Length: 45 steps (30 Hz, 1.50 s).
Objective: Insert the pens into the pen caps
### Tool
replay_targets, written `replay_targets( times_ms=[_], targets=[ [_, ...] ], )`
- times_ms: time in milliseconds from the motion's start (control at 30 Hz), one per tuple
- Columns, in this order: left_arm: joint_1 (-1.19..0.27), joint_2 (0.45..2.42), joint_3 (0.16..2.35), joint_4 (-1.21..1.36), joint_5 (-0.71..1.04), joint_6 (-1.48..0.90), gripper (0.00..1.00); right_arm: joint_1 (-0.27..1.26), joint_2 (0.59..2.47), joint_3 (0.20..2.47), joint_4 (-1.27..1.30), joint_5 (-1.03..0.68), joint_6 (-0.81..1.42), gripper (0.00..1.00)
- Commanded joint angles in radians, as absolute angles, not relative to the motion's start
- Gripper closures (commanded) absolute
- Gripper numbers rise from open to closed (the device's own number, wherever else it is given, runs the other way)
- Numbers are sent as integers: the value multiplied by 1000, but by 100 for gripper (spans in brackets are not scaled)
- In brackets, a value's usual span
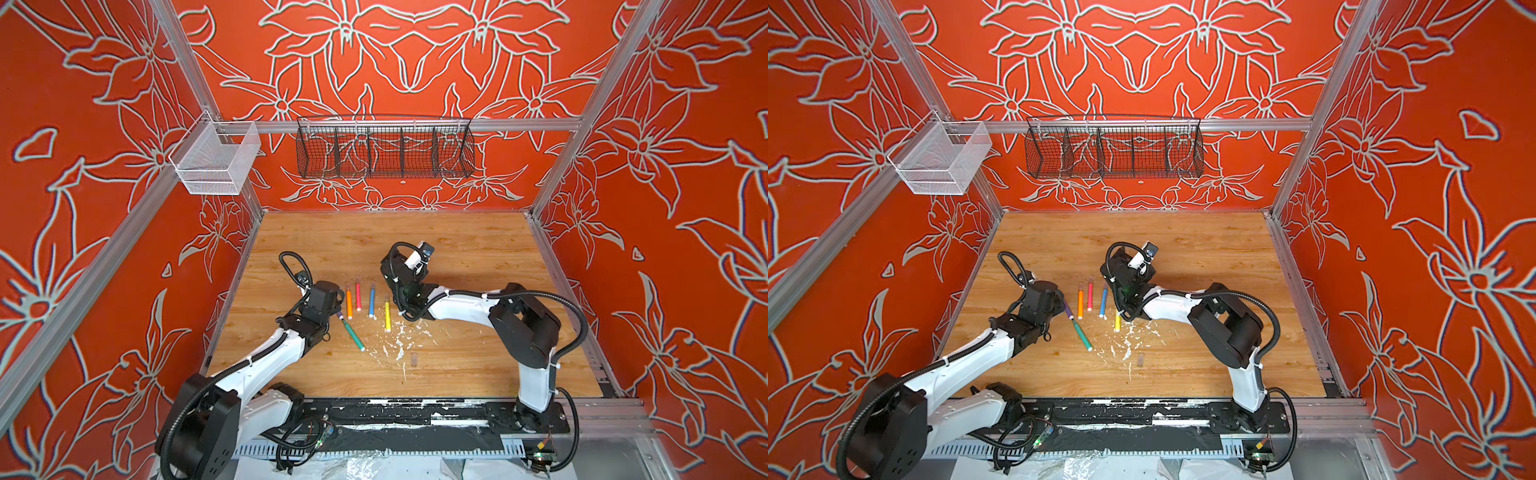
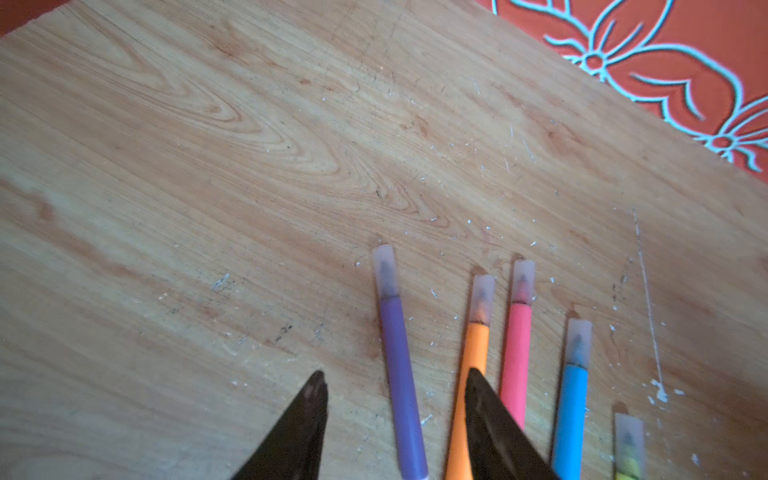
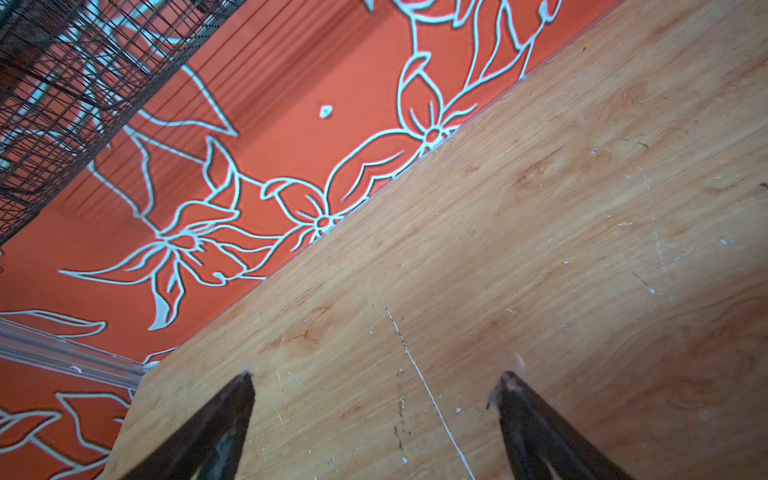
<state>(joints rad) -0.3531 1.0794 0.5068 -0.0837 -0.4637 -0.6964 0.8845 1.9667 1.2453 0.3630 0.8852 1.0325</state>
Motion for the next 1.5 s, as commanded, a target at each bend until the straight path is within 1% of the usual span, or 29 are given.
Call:
replay_targets(
  times_ms=[0,167,300,467,567,667,800,933,1233,1267,1333,1467],
  targets=[
    [-347,1022,493,-155,-463,-708,45,884,2014,1302,374,937,1049,7],
    [-347,924,455,-180,-447,-722,42,884,2034,1320,390,935,1056,8],
    [-346,883,441,-195,-422,-725,40,884,2007,1262,586,872,954,10],
    [-348,880,427,-194,-323,-746,40,886,1932,1184,618,850,924,11],
    [-348,897,418,-194,-226,-776,41,886,1880,1127,625,825,922,11],
    [-373,906,406,-215,-157,-825,41,886,1822,1083,605,802,917,12],
    [-501,884,382,-265,-249,-899,40,885,1747,1022,569,772,917,13],
    [-606,885,378,-300,-309,-961,42,886,1665,994,439,742,922,13],
    [-744,972,372,-275,-353,-1041,46,886,1465,840,334,699,947,14],
    [-760,979,379,-274,-361,-1047,47,886,1445,832,313,692,952,15],
    [-785,1033,394,-295,-383,-1065,48,887,1404,812,287,677,952,17],
    [-811,1102,405,-287,-404,-1085,50,886,1349,781,246,649,954,18]
  ],
)
